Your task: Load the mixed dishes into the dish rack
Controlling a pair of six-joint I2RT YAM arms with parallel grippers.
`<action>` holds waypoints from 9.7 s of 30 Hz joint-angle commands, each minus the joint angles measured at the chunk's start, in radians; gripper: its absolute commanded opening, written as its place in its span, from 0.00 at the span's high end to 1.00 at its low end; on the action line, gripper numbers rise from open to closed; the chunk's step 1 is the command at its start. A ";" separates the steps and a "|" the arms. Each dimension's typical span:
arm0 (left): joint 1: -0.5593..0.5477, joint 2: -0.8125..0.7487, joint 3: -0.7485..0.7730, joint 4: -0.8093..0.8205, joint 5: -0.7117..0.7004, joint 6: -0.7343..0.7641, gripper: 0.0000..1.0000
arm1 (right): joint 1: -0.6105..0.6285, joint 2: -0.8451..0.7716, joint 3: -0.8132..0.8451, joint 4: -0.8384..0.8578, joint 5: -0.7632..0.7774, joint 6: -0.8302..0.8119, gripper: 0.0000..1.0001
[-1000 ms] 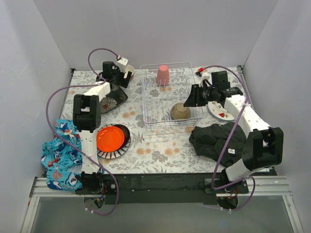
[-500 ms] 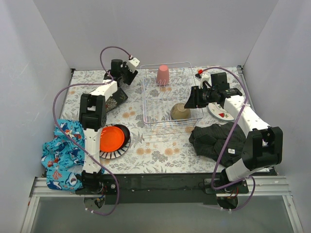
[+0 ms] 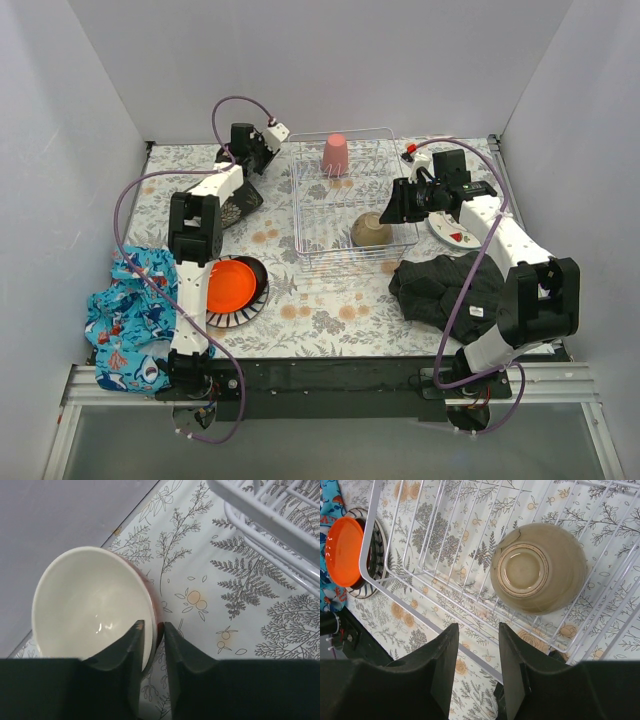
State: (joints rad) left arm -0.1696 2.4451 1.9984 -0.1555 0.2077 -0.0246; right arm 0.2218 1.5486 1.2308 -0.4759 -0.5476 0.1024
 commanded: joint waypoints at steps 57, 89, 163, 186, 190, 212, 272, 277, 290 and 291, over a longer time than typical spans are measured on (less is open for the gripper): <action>-0.909 -1.321 -1.204 -0.306 0.039 -0.026 1.00 | -0.042 -0.346 -0.149 0.060 0.058 -0.234 0.54; -0.273 -1.178 -0.670 -0.266 -0.275 -0.569 0.15 | 0.568 -0.387 -0.287 -0.105 -0.003 -0.981 0.52; 0.070 -1.187 -1.030 0.002 -0.412 -0.219 0.02 | 0.148 0.289 -0.008 1.221 -0.387 0.907 0.99; 0.070 -1.094 -0.949 -0.067 -0.433 -0.265 0.02 | 0.119 0.439 -0.142 1.452 -0.328 1.030 0.99; 0.070 -1.075 -0.940 -0.069 -0.429 -0.285 0.02 | 0.097 0.439 -0.152 1.409 -0.330 0.988 0.99; 0.070 -0.979 -0.928 0.059 -0.340 -0.348 0.02 | 0.040 0.185 0.079 0.322 0.006 0.068 0.57; 0.464 -0.600 -0.681 -0.219 0.033 -1.132 0.22 | 0.085 0.065 0.236 0.062 0.113 -0.164 0.24; 0.469 -0.537 -0.675 -0.175 0.065 -1.187 0.23 | 0.085 0.085 0.260 0.031 0.133 -0.213 0.24; 0.470 -0.394 -0.681 -0.044 0.182 -1.267 0.56 | 0.114 0.099 0.234 0.025 0.173 -0.282 0.24; 0.469 -0.394 -0.685 -0.039 0.191 -1.270 0.59 | 0.128 0.106 0.248 0.025 0.173 -0.286 0.25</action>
State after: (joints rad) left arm 0.2989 2.0300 1.3182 -0.2123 0.3458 -1.2797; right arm 0.3183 1.6371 1.4437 -0.4541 -0.3836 -0.1490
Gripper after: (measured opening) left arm 0.460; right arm 0.756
